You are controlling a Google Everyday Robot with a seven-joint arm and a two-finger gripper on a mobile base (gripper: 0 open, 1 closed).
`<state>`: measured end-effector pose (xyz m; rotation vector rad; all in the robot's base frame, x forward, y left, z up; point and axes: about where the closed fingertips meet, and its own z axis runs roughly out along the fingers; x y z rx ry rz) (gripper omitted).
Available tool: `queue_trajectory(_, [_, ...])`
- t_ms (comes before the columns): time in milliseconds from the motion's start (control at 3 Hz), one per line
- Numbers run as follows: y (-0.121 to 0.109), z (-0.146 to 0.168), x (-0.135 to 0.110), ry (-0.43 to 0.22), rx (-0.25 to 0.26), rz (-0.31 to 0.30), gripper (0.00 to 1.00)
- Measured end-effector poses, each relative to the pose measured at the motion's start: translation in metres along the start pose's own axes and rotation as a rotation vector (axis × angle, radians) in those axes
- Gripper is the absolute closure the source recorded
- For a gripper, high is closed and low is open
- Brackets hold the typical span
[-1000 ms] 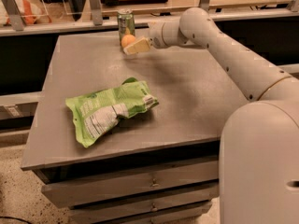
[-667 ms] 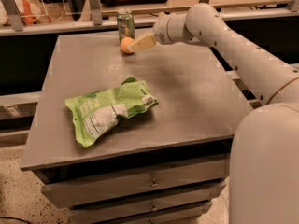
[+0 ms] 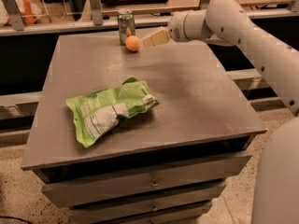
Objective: Move orange near green can
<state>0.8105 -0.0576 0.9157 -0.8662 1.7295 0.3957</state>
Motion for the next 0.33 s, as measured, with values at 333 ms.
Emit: queue_trajectory(333, [0.0001,0.0001,0.0000,0.000,0.000,0.000,0.00])
